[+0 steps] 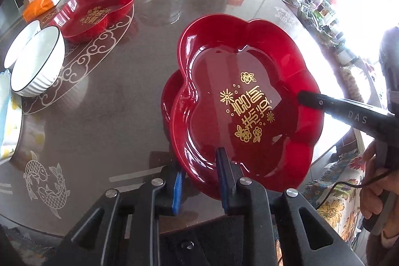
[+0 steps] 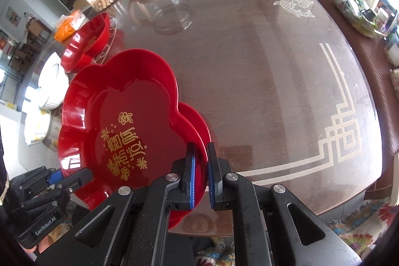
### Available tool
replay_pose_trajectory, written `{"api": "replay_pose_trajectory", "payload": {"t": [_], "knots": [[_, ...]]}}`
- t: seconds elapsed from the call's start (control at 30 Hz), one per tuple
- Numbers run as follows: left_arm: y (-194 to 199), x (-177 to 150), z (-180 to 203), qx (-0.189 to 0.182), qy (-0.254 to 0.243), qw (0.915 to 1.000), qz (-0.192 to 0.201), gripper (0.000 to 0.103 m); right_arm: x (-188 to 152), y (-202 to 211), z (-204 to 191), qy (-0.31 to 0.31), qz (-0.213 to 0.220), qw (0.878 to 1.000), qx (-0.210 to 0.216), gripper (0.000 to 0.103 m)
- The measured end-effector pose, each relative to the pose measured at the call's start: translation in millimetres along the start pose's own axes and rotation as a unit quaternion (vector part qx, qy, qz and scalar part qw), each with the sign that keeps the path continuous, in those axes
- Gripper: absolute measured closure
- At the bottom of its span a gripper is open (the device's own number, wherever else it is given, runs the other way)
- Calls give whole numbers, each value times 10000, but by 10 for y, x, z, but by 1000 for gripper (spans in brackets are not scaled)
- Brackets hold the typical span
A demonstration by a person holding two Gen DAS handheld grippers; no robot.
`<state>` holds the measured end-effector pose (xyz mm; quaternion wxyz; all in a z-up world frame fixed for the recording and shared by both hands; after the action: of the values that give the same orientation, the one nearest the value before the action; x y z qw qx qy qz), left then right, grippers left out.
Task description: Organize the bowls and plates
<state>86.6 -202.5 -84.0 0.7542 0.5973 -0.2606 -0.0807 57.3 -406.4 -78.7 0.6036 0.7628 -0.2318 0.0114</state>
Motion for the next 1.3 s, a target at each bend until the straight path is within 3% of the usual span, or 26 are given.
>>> {"api": "replay_pose_trajectory", "payload": {"t": [0.17,0.23,0.33,0.4,0.43,0.47,0.5,0.83,1.03,1.17,1.3], "knots": [[71,-27,45,119,-154,9998,84,66,15,8,-44,127,83,9997,-194,92],[130,-27,55,119,-170,9996,168,51,29,16,-56,167,136,9994,-279,93],[242,-22,43,136,-205,9992,309,45,44,13,-53,170,107,9993,-305,92],[320,-20,-10,99,-125,9991,399,42,55,20,-83,288,144,9986,-415,88],[355,-26,-45,83,-80,9990,440,39,59,32,-86,327,197,9983,-449,81],[386,-34,-84,70,-39,9988,475,37,62,52,-86,338,253,9980,-471,65],[416,-44,-130,69,13,9987,514,36,64,84,-78,330,333,9978,-469,60],[516,-121,-731,24,789,9941,745,35,144,284,-115,388,816,9941,-595,52],[509,-197,-898,-71,1069,9913,766,35,528,147,-442,728,965,9917,-443,51],[535,-282,-935,-28,1069,9911,788,35,812,-59,-617,783,956,9906,-589,51],[529,-343,-1011,-29,1162,9904,753,35,864,-367,-852,1462,553,9835,-915,51]]}}
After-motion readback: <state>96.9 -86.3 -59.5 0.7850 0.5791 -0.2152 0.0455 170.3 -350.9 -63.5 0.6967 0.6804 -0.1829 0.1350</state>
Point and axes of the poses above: each gripper's, at about its wrist camera, not at the fingertips, and y roughly against the way its jaws point, z to its right, x to its top, the point moved 1 cm from there along -y, roughly the way its jaws point, and after that the axes turned 4 degrees about x, right-handed, at the moved point
